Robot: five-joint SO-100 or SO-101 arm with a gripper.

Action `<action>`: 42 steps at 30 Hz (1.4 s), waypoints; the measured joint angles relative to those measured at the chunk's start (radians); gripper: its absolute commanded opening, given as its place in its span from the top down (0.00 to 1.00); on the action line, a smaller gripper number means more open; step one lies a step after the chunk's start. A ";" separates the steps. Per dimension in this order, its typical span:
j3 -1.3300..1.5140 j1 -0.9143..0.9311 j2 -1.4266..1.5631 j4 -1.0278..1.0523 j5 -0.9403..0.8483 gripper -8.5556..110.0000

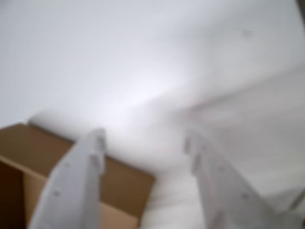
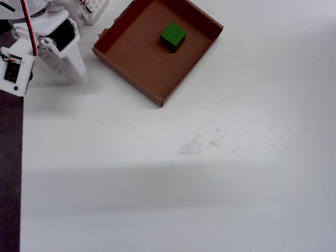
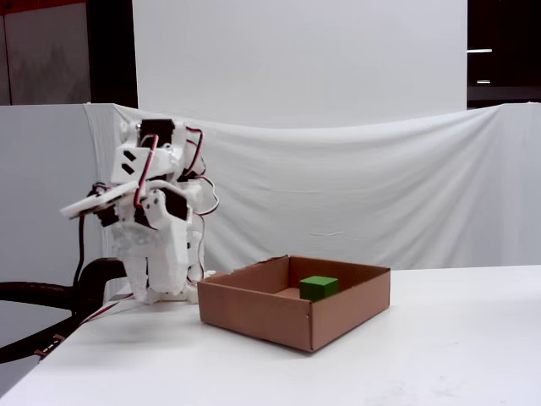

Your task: Grasp a green cube and put it in a box.

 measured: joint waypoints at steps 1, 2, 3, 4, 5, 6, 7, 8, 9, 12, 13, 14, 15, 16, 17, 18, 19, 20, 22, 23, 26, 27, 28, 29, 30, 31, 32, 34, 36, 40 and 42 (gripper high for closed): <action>0.026 0.003 0.025 -0.006 0.002 0.74; 0.044 0.005 0.037 -0.011 0.002 0.74; 0.069 0.006 0.057 -0.012 0.002 0.74; 0.087 0.011 0.072 -0.012 0.002 0.74; 0.107 0.015 0.086 -0.012 0.002 0.74; 0.126 0.017 0.100 -0.014 0.002 0.74; 0.132 0.017 0.104 -0.011 0.002 0.74; 0.135 0.018 0.117 -0.003 0.002 0.74; 0.137 0.018 0.133 0.006 0.002 0.74; 0.137 0.018 0.146 0.044 0.002 0.74; 0.137 0.018 0.146 0.055 0.002 0.74; 0.137 0.018 0.147 0.064 0.002 0.74; 0.137 0.023 0.147 0.072 0.002 0.74; 0.137 0.025 0.147 0.080 0.002 0.74; 0.137 0.026 0.150 0.087 0.002 0.74; 0.137 0.026 0.152 0.094 0.002 0.74; 0.137 0.026 0.153 0.097 0.002 0.74; 0.137 0.026 0.153 0.103 0.002 0.74; 0.137 0.026 0.153 0.115 0.002 0.74; 0.137 0.026 0.153 0.118 0.002 0.74; 0.137 0.026 0.153 0.121 0.002 0.74; 0.137 0.026 0.153 0.121 0.002 0.74; 0.137 0.026 0.153 0.121 0.002 0.74; 0.137 0.026 0.153 0.123 0.002 0.74; 0.137 0.026 0.153 0.123 0.002 0.74; 0.137 0.026 0.153 0.123 0.002 0.74; 0.137 0.028 0.153 0.123 0.002 0.74; 0.137 0.028 0.153 0.123 0.002 0.74; 0.137 0.028 0.153 0.123 0.002 0.74; 0.137 0.028 0.153 0.123 0.002 0.74; 0.137 0.028 0.153 0.123 0.002 0.74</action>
